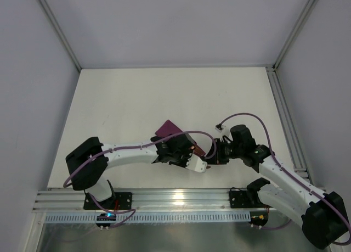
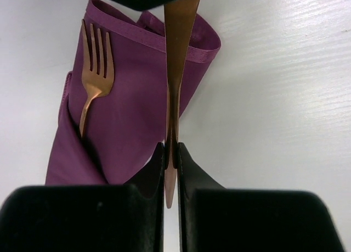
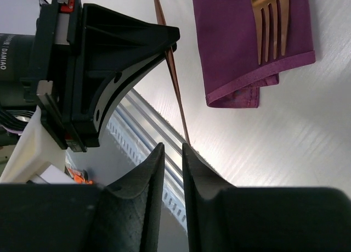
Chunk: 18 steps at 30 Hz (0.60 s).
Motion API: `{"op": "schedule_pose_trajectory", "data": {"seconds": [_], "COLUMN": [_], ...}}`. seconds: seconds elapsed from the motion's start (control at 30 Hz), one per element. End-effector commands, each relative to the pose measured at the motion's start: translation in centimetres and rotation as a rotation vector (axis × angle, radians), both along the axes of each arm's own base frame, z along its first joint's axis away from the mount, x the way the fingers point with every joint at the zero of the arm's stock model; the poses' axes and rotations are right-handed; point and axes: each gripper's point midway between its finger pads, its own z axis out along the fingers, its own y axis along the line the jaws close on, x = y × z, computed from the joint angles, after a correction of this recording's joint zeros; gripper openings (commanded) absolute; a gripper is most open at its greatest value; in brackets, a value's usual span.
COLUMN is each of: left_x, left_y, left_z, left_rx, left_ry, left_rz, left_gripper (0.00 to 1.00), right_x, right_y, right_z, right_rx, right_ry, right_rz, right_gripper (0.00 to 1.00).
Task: Fold the napkin into a case and place the utensils inside
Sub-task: Pass from the right arm to the left
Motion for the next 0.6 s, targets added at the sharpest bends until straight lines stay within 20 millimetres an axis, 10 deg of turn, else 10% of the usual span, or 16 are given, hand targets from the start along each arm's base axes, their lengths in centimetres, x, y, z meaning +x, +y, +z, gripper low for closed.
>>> {"op": "schedule_pose_trajectory", "data": {"seconds": [0.0,0.57], "left_x": [1.1,0.6], "left_y": [-1.8,-1.2], "left_z": [2.3,2.2], "left_rx": [-0.047,-0.018], "left_ry": [-0.055,-0.054], "left_rz": [-0.007,-0.055], "left_gripper": [0.00,0.00], "right_x": [-0.2,-0.1], "right_y": [0.5,-0.3], "right_z": [0.1,-0.6], "right_rx": [0.027,-0.035], "right_ry": [0.009,-0.025], "right_rz": [0.018,0.036], "right_gripper": [0.25,0.38]}}
